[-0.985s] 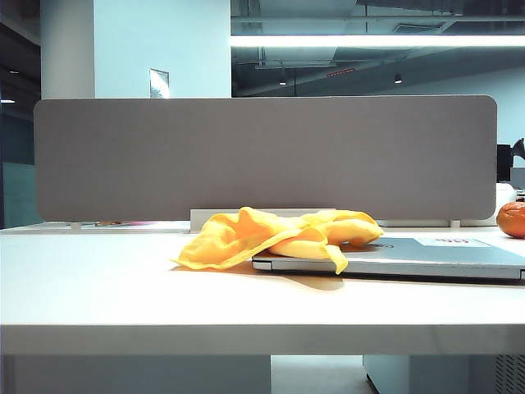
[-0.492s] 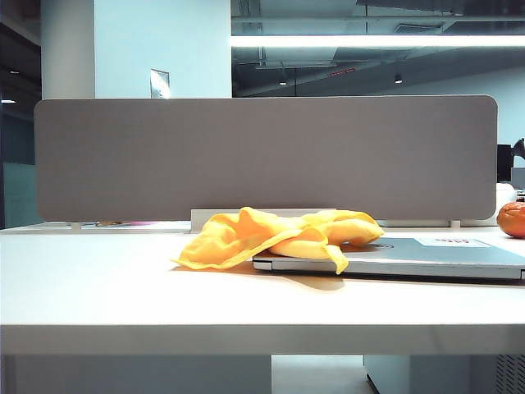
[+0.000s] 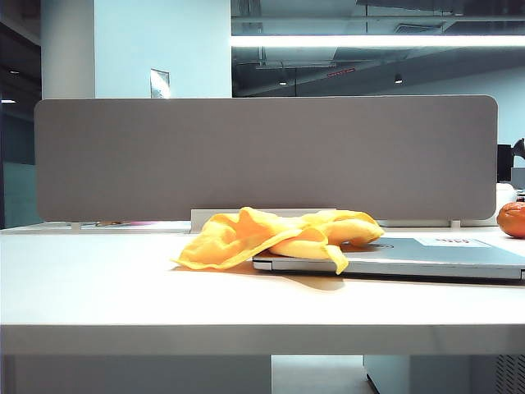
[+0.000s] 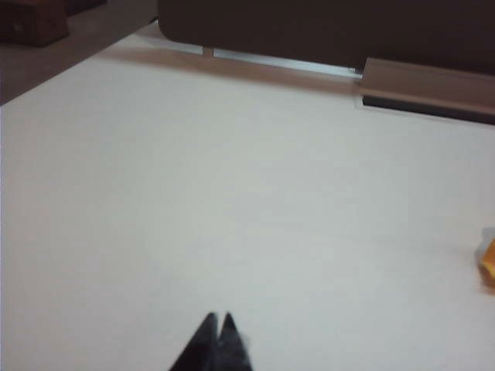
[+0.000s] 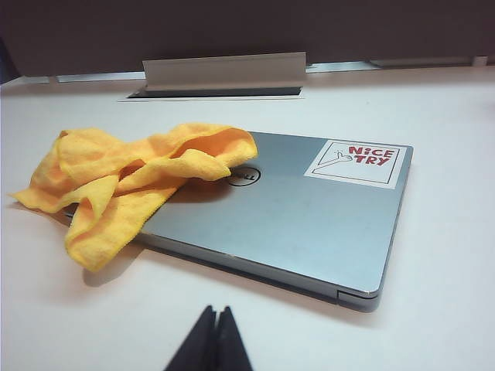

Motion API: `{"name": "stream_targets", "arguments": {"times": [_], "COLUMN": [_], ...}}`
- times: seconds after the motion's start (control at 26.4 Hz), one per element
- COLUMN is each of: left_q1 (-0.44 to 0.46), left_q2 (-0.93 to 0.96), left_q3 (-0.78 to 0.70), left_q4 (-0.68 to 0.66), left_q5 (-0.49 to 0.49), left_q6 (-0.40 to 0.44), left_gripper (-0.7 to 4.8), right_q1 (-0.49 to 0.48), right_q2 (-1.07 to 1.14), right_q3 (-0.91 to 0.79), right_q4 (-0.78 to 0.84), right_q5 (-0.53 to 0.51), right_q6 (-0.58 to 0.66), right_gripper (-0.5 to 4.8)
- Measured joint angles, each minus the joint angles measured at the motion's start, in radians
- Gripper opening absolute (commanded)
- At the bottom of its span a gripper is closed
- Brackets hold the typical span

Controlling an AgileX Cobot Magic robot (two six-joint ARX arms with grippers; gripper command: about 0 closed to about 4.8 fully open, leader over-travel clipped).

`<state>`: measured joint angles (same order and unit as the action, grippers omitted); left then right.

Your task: Pick up the yellow rag and put it over the laptop.

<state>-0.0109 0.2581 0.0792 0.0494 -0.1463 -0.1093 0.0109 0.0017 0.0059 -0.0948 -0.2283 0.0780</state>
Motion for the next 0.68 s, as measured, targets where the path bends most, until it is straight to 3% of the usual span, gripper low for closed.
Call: {"name": "stream_targets", "arguments": {"times": [0.19,0.68], "left_q1": [0.081,0.080], "left_q2": [-0.133,-0.255], "left_q3": [-0.055,-0.075], "left_q4": [0.011,-0.032], "left_q5": [0.048,0.085], "left_q6": [0.003,0.037], "left_gripper": [-0.06,-0.06], "right_q1": [0.000,0.000], "right_q2": [0.000,0.000], "right_q3": [0.000,0.000], "right_q4": [0.000,0.000], "right_q5": [0.000,0.000], "right_q6": [0.000,0.000], "right_gripper": [-0.06,-0.06]}}
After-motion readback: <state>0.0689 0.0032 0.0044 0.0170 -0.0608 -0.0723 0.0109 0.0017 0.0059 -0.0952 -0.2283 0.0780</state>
